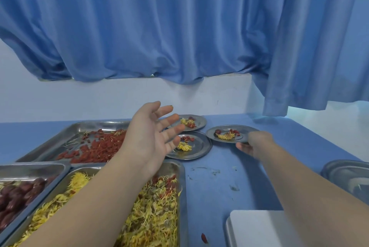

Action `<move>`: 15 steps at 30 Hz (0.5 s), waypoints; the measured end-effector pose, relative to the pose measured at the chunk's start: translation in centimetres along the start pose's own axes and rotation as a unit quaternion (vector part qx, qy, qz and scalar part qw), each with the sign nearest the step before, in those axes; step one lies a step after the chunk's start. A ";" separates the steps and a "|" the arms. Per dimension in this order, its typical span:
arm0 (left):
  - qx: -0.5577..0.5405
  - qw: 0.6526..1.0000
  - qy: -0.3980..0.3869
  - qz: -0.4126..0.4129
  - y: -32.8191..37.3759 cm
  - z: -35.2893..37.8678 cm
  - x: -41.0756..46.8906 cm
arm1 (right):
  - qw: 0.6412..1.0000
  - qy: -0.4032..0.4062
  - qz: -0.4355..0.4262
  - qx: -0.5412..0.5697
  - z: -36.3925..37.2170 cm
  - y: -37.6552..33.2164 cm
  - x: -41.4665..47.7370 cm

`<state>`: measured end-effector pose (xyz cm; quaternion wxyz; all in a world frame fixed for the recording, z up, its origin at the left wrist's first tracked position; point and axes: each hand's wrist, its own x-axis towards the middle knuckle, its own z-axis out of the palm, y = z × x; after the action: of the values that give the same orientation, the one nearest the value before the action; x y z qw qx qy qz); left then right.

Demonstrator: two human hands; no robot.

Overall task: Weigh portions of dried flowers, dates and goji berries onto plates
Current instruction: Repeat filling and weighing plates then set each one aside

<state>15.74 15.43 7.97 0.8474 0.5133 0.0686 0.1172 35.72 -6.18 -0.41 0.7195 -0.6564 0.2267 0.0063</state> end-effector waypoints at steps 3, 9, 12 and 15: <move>0.003 1.000 -0.003 -0.004 -0.2 0.2 1.3 | 1.000 -0.019 0.000 -0.001 1.3 -0.3 1.9; -0.001 1.000 0.000 -0.013 -1.0 0.1 3.5 | 0.997 -0.059 -0.042 0.005 2.9 -0.7 4.8; -0.002 1.000 0.006 -0.024 -1.6 -0.1 3.9 | 0.996 -0.067 -0.062 0.010 4.2 -0.9 5.4; -0.002 1.000 0.003 -0.027 -1.9 -0.2 3.8 | 0.995 -0.068 -0.061 0.046 5.6 -1.1 5.6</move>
<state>19.54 15.80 6.20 0.8510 0.5093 0.0850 0.0963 42.81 -2.68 -1.04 0.7615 -0.6336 0.1366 -0.0031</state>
